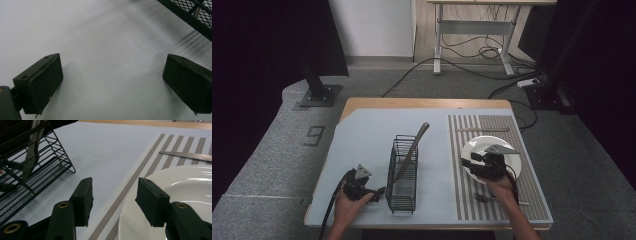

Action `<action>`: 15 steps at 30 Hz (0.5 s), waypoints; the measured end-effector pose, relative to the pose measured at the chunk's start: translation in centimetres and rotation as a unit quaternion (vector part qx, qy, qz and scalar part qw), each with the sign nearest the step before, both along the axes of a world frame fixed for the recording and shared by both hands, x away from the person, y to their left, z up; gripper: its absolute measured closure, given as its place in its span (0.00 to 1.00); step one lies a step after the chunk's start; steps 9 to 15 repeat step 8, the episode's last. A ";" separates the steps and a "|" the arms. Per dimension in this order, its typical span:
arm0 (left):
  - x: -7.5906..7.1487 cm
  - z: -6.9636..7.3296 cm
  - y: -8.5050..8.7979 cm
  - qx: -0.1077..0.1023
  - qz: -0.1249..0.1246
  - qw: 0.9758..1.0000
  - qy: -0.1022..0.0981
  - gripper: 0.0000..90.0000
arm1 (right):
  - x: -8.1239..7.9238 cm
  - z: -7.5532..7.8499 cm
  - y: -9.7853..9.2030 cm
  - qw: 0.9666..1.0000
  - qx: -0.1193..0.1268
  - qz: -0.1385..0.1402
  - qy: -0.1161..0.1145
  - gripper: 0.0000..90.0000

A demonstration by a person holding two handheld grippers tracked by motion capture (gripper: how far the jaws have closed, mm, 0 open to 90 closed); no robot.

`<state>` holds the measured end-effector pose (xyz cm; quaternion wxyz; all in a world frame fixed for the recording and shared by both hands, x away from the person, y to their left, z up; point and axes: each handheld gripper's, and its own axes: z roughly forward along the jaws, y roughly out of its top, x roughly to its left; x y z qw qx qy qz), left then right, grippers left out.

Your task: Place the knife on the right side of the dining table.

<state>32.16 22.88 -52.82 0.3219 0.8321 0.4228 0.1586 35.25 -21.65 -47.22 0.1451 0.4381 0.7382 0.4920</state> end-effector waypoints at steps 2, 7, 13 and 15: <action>0.0 0.0 0.0 0.001 0.000 1.000 0.000 0.03 | -0.2 0.0 0.1 1.000 0.000 0.004 -0.001 0.52; 0.0 0.0 0.0 0.001 0.000 1.000 0.000 0.03 | -0.3 0.1 0.2 1.000 0.002 0.009 -0.004 0.50; 0.0 0.0 0.0 0.001 0.000 1.000 0.000 0.03 | -0.3 0.1 0.4 1.000 0.003 0.009 -0.005 0.49; 0.0 0.0 0.0 0.001 0.000 1.000 0.000 0.03 | -0.3 0.1 0.4 1.000 0.003 0.009 -0.005 0.49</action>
